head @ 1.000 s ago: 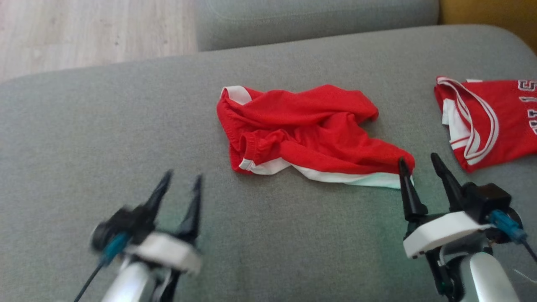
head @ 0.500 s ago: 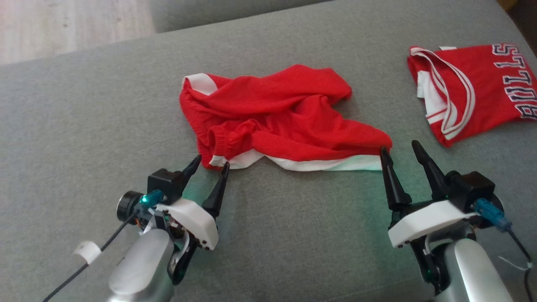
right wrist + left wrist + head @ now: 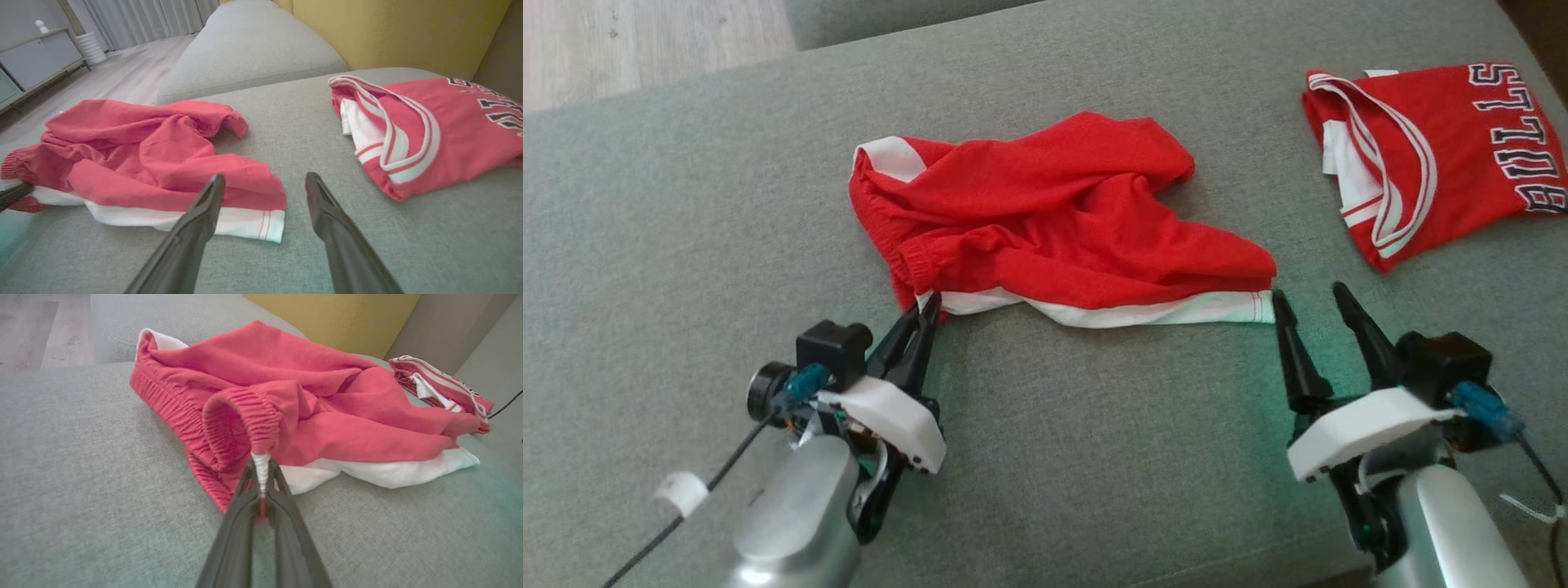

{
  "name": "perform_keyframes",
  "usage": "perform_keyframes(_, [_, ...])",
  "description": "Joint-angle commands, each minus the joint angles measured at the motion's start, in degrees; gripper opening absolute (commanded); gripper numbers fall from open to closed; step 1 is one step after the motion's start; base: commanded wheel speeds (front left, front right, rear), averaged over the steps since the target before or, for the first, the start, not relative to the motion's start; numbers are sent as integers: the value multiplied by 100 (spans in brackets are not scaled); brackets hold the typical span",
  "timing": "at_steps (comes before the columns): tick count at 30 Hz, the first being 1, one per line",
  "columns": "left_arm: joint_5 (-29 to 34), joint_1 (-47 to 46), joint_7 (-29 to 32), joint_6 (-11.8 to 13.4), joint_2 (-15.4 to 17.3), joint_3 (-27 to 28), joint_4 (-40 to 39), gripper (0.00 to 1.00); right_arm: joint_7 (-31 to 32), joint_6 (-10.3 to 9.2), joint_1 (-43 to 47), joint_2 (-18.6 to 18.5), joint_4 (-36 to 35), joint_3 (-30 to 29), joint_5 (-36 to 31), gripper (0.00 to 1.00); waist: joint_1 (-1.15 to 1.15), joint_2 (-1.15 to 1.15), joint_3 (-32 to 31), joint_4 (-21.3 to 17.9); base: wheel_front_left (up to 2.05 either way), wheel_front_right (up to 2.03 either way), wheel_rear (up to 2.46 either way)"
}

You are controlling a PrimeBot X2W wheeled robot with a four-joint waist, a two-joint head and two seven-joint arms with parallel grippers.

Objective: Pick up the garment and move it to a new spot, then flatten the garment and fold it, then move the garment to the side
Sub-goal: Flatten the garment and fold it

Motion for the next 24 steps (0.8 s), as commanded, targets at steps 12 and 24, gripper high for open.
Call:
perform_keyframes(12, [-24, 255, -257, 12, 88, -29, -480, 0, 29, 39, -375, -14, 901, -167, -131, 100, 0, 0, 195, 262, 0, 0, 0])
perform_keyframes(24, [-17, 195, -288, 9, 106, -149, -594, 0, 281, 39, -1074, -14, 2032, 1, -414, 100, 0, 0, 346, 412, 0, 0, 0])
